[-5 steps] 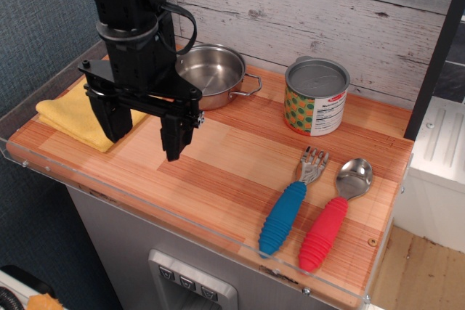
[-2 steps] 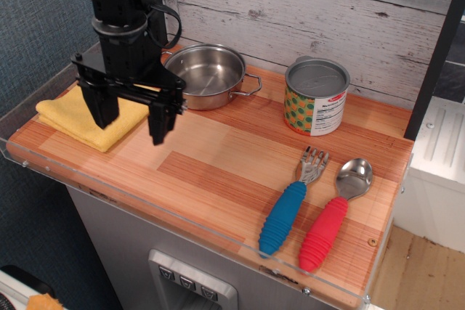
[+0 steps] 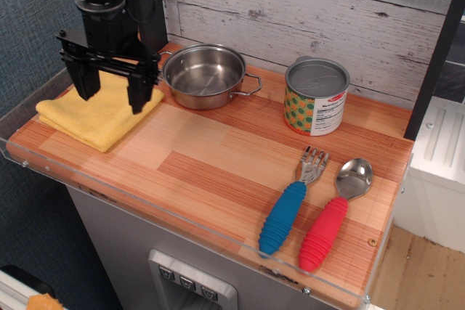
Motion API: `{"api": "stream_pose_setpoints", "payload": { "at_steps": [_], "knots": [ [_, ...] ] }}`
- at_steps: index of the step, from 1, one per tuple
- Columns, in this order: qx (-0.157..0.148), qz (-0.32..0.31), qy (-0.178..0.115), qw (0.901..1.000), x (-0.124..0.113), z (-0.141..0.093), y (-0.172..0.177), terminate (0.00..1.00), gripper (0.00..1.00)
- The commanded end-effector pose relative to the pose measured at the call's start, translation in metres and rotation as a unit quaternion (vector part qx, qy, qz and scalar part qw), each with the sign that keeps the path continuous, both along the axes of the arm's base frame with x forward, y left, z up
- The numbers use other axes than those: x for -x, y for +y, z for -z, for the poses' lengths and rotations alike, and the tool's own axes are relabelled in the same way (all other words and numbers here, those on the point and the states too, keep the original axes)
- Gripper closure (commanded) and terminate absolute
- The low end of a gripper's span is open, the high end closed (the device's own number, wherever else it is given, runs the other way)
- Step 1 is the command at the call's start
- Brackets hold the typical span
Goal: Bring the rag forward so that it's front and center in the table.
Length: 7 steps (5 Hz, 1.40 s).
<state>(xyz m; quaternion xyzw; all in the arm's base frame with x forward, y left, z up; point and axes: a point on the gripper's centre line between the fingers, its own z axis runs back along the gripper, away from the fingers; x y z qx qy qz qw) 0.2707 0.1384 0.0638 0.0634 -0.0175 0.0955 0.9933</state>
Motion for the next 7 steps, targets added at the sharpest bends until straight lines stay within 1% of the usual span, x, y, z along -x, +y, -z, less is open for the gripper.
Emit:
{"api": "stream_pose_setpoints", "payload": {
  "at_steps": [1, 2, 3, 4, 6, 7],
  "knots": [
    [-0.025, 0.069, -0.018, 0.9971, -0.020, 0.000, 0.036, 0.00, 1.00],
    [-0.023, 0.079, -0.026, 0.9963, -0.025, 0.008, 0.047, 0.00, 1.00],
    [-0.026, 0.098, -0.042, 0.9940, -0.027, 0.016, 0.056, 0.00, 1.00],
    [-0.027, 0.097, -0.054, 0.9934, -0.029, 0.023, 0.057, 0.00, 1.00],
    [-0.015, 0.073, -0.025, 0.9969, -0.025, 0.041, 0.048, 0.00, 1.00],
    [-0.005, 0.060, -0.015, 0.9981, -0.018, 0.041, 0.043, 0.00, 1.00]
  ]
}}
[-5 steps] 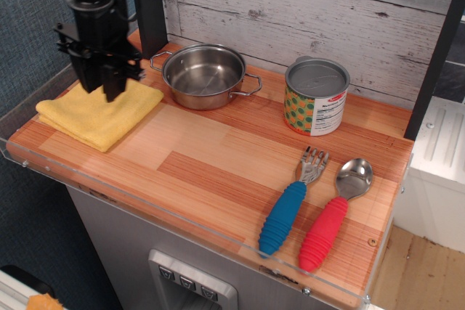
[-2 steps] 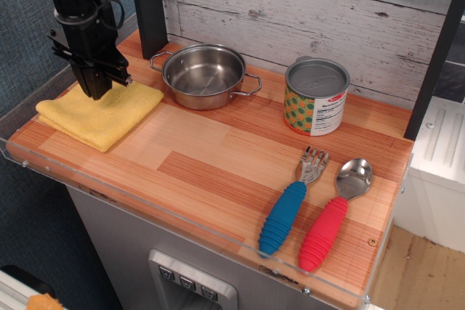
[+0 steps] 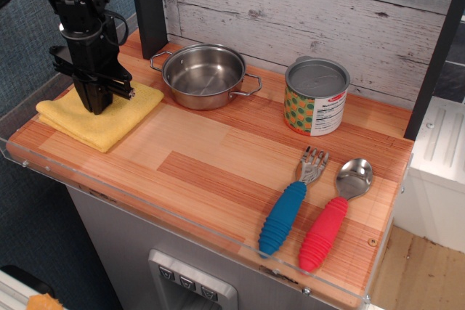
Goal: Bring the rag forward so that it's front and center in the table.
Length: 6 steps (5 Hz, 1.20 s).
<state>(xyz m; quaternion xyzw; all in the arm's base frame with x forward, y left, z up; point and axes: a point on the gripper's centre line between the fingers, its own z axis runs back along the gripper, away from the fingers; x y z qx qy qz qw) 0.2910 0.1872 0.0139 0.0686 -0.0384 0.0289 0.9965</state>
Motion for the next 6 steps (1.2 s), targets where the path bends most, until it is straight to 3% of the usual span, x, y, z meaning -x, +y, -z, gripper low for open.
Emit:
{"api": "stream_pose_setpoints", "payload": {
  "at_steps": [1, 4, 6],
  "knots": [
    [0.015, -0.002, 0.014, 0.9998, 0.011, -0.011, -0.017, 0.00, 1.00],
    [0.049, -0.042, 0.024, 0.9976, 0.017, -0.006, -0.065, 0.00, 1.00],
    [0.052, -0.045, 0.028, 0.9973, 0.018, 0.000, -0.092, 0.00, 1.00]
  ]
}}
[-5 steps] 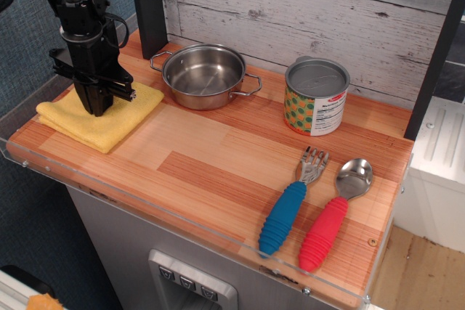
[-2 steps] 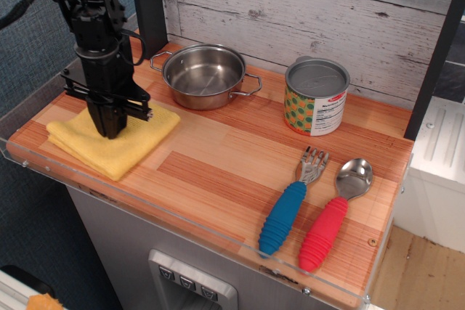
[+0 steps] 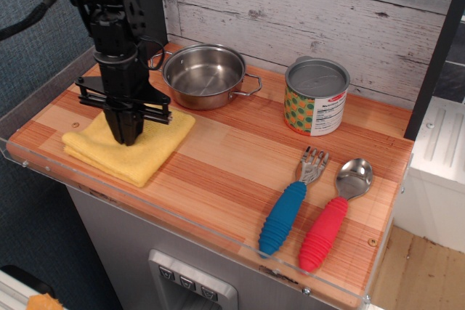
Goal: Bring the rag forward so that it's front and center in the table.
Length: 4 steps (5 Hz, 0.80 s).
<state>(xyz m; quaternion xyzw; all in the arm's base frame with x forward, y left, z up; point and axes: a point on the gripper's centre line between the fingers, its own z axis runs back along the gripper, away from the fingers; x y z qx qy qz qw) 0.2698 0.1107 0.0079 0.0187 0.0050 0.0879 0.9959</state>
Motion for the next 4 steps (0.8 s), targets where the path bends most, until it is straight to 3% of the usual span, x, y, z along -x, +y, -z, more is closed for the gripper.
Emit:
{"api": "stream_pose_setpoints", "payload": {
  "at_steps": [1, 4],
  "knots": [
    [0.004, 0.018, -0.008, 0.9998, -0.002, -0.005, -0.027, 0.00, 1.00],
    [0.004, 0.029, -0.010, 0.9995, -0.003, -0.005, -0.067, 0.00, 1.00]
  ]
}}
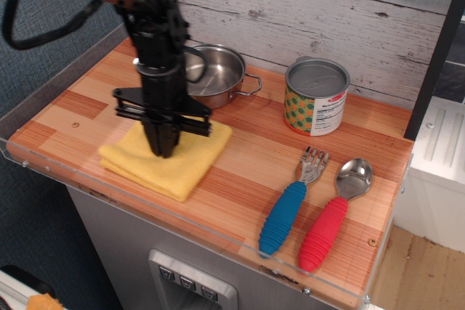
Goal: Bring the rag forward so that it's front and center in the table.
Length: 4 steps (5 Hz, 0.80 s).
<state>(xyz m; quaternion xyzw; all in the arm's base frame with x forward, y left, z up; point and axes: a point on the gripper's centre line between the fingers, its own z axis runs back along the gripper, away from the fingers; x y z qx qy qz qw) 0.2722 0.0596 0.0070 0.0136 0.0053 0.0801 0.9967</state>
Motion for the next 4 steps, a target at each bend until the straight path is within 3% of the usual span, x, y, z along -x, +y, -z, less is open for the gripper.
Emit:
{"api": "stream_pose_setpoints", "payload": {
  "at_steps": [1, 4],
  "knots": [
    [-0.005, 0.025, -0.011, 0.9996, 0.0016, -0.0075, -0.0233, 0.00, 1.00],
    [0.000, 0.019, -0.018, 0.9997, -0.0021, -0.0103, -0.0284, 0.00, 1.00]
  ]
}}
